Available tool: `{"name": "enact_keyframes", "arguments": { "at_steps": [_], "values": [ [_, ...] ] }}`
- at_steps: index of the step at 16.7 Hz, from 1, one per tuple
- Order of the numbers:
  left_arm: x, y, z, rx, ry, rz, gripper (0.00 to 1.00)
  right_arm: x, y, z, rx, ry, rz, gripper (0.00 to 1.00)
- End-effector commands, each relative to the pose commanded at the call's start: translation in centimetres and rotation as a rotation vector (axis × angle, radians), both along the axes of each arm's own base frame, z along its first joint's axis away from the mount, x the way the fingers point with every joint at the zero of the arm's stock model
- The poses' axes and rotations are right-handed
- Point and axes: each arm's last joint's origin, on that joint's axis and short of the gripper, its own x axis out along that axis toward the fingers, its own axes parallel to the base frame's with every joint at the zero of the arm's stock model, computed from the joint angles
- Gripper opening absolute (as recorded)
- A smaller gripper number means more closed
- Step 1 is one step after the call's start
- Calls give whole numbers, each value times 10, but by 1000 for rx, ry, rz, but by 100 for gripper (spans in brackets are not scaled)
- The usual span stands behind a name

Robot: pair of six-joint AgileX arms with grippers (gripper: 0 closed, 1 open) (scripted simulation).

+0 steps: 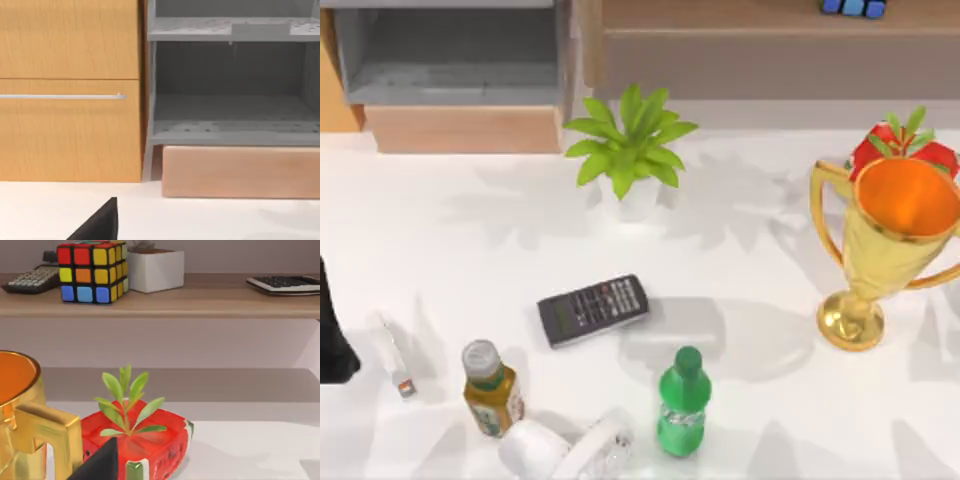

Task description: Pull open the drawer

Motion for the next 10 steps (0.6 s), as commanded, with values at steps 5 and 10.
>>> {"name": "enact_keyframes", "arguments": {
  "at_steps": [5,10],
  "values": [
    [1,-3,18,-1,-21,-1,100,0,0,0,0,0,0,100],
    [21,-19,73,-6,-27,-2,100,0,0,0,0,0,0,100]
  ]
}}
